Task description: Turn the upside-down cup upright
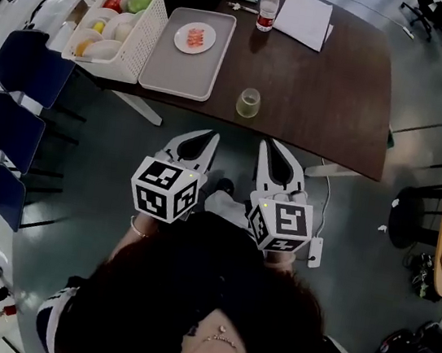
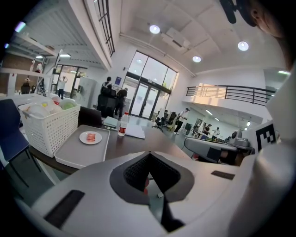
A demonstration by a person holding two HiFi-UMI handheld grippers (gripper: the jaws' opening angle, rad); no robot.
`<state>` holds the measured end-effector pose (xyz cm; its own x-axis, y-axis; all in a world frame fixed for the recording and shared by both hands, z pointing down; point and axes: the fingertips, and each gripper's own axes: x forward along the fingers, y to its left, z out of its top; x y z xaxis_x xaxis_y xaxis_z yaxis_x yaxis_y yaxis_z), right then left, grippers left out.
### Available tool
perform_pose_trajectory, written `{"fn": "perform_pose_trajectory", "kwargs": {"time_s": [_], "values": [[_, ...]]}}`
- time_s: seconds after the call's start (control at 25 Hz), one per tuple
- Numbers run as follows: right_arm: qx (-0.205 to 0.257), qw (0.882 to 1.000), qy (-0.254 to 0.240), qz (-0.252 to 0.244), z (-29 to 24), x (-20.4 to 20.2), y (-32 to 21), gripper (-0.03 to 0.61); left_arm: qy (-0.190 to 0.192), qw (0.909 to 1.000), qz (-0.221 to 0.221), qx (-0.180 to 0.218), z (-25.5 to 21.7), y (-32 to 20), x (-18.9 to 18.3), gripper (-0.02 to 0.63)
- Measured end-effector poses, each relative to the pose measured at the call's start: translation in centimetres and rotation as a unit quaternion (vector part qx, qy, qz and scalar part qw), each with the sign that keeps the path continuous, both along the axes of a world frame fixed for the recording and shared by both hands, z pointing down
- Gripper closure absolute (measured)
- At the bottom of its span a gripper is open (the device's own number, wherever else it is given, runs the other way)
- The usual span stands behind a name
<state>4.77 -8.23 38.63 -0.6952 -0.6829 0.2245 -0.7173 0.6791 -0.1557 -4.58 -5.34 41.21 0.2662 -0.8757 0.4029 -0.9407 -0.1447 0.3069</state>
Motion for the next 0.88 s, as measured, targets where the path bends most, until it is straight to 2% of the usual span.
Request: {"fn": "perform_pose_trajectory", "kwargs": {"time_s": [0.32,0.6,0.88], "values": [[0.003,1.000,0.010,-0.022,0.4,-2.3,-5.2,0.558,-0.001,0.9996,-0.029,0.002,-0.4,-4.4,-2.5,0.618],[0.008,1.000,0.021,-0.019,0.8,-4.0,-7.6,0.551,0.003,0.9995,-0.031,0.000,-0.2,-6.6,-4.7,0.618],[0.005,0.999,0.036,-0.016,2.1,-5.8,-9.7,0.451,0.001,1.0000,-0.004,-0.003,-0.2,-9.2,-6.1,0.618]]}}
